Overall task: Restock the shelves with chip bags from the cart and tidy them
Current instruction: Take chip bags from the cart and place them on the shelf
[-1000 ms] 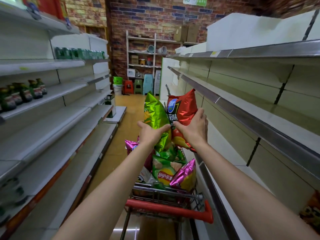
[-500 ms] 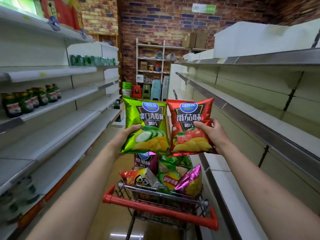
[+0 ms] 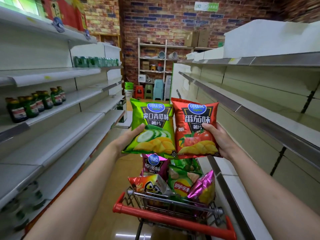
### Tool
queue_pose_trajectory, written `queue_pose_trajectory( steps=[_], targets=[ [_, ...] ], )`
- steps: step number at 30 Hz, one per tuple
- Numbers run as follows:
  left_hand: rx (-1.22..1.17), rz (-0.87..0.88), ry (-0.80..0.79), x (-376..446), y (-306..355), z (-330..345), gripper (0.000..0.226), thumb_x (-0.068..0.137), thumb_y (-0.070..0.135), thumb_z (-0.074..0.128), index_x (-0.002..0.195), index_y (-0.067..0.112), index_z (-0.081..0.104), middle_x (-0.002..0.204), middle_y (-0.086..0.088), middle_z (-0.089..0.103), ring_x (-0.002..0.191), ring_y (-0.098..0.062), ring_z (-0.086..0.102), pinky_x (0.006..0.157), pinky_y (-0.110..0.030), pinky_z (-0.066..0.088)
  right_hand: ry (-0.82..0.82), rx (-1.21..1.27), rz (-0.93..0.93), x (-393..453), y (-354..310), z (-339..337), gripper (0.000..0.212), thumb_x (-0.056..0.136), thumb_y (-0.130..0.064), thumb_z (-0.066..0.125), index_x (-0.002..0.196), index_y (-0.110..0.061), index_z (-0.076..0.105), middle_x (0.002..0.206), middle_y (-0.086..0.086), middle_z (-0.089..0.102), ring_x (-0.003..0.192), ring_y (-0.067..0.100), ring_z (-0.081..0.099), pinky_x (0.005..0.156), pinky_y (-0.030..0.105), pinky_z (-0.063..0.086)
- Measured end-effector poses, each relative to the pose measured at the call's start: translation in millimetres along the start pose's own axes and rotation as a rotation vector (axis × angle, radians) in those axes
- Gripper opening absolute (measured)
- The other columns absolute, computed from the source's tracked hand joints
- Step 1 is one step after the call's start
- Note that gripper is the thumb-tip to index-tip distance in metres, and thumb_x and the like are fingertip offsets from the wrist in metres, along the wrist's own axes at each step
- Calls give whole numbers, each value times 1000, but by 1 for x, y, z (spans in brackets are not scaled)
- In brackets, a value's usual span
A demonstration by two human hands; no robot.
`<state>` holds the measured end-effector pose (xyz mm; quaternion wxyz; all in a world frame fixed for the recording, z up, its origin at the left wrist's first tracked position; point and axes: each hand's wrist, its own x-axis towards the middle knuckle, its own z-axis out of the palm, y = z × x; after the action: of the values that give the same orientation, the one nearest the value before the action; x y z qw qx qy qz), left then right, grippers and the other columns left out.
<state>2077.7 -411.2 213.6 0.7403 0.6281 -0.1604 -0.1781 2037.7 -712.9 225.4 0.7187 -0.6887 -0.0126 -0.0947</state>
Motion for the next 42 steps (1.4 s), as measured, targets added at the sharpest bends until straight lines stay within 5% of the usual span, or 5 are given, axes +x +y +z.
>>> queue_pose_trajectory(
  steps=[17,22,28,36,42],
  targets=[
    [12,19,-35,16,13,-18,29,87,19,64,115,12,59,88,-5,76,69,-18,73,56,-26,57,58,-229,-33,0,-21,38,54,75,-16,77,122,-14,53,108,7,71,80,16,72,64,24,57],
    [31,-25,-122,26,21,-21,45,67,19,72,110,9,62,93,-10,75,73,-23,72,61,-31,59,241,-248,-30,-7,-25,37,72,66,-26,83,124,-13,43,112,8,65,90,24,70,79,38,57],
    [11,-10,-208,40,18,-9,22,87,17,63,108,12,60,85,-4,76,70,-18,72,57,-27,58,372,-300,-26,-25,-31,43,67,74,-24,80,126,-15,39,110,4,62,88,18,68,72,29,55],
    [-34,-5,-339,52,7,17,39,69,17,71,107,15,63,93,-7,75,76,-22,72,64,-33,59,567,-352,-51,-60,-42,31,66,75,-17,80,130,-9,43,114,6,62,82,9,65,63,18,53],
    [-37,-43,-400,52,7,47,37,77,15,71,113,12,63,95,-9,75,77,-23,73,63,-32,59,676,-388,-54,-93,-52,16,63,74,-19,81,126,-13,46,112,4,64,86,13,66,73,27,53]
  ],
)
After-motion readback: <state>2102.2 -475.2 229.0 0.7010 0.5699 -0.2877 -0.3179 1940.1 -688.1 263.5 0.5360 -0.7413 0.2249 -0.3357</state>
